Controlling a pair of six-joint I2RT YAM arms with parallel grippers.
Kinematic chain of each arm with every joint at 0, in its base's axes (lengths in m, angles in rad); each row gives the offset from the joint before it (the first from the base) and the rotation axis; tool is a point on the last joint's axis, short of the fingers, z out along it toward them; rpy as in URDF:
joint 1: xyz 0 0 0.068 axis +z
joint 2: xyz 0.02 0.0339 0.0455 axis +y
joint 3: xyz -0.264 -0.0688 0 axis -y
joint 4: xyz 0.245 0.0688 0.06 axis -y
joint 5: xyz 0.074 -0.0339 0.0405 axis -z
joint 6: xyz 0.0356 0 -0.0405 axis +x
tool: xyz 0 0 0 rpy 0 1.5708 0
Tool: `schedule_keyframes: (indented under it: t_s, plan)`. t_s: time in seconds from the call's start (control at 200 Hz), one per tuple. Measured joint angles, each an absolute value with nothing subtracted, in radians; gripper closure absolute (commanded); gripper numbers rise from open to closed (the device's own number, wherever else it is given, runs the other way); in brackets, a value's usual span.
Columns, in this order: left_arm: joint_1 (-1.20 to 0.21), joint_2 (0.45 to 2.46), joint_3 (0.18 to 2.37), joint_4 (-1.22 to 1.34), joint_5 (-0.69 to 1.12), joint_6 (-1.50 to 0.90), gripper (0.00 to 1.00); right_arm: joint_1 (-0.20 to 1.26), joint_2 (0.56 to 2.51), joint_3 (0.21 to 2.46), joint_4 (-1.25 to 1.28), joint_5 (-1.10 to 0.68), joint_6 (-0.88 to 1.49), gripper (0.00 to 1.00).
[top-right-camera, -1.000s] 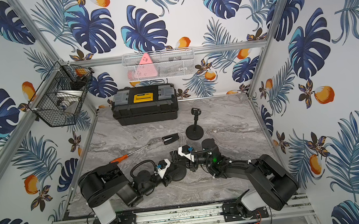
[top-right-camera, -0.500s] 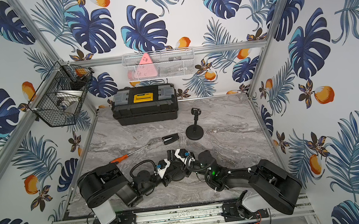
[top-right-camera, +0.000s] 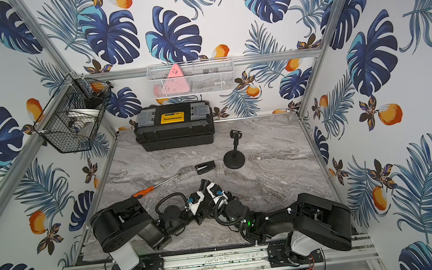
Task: Assemble a microphone stand
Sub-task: Screw the microphone stand pole into the microphone stand base.
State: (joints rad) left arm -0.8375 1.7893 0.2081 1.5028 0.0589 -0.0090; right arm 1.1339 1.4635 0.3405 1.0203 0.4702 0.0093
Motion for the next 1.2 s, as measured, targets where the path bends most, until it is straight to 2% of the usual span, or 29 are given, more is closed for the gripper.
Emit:
schedule_keyframes:
  t_s: [0.37,0.595,0.621,0.641,0.686,0.706,0.741,0.931,1.076,1.201]
  plan:
    - [-0.838,1.814,0.234,1.504,0.060,-0.009,0.68,1.139,1.428,0.334,0.992,0.487,0.037,1.00]
    - [-0.837,1.822,0.237,1.506,0.046,-0.017,0.82,1.138,1.423,0.334,0.982,0.483,0.037,1.00]
    - [-0.837,1.823,0.237,1.507,0.046,-0.019,0.83,1.138,1.425,0.334,0.982,0.482,0.038,0.94]
    - [-0.837,1.823,0.237,1.508,0.045,-0.021,0.84,1.138,1.427,0.335,0.981,0.480,0.041,0.85]
    - [-0.837,1.824,0.237,1.510,0.044,-0.025,0.85,1.138,1.429,0.338,0.977,0.481,0.041,0.49]
    - [-0.837,1.825,0.237,1.511,0.042,-0.027,0.85,1.138,1.429,0.340,0.974,0.482,0.042,0.37]
    - [-0.837,1.826,0.237,1.512,0.042,-0.027,0.85,1.138,1.427,0.340,0.972,0.482,0.044,0.29]
    - [-0.838,1.831,0.236,1.522,0.056,-0.001,0.83,1.121,1.307,0.294,0.792,0.429,0.033,0.27]
    - [-0.838,1.836,0.236,1.529,0.056,-0.001,0.83,1.008,1.153,0.229,0.729,0.248,0.033,0.33]
    - [-0.838,1.837,0.236,1.530,0.057,0.001,0.82,0.864,1.066,0.192,0.703,0.037,0.019,0.34]
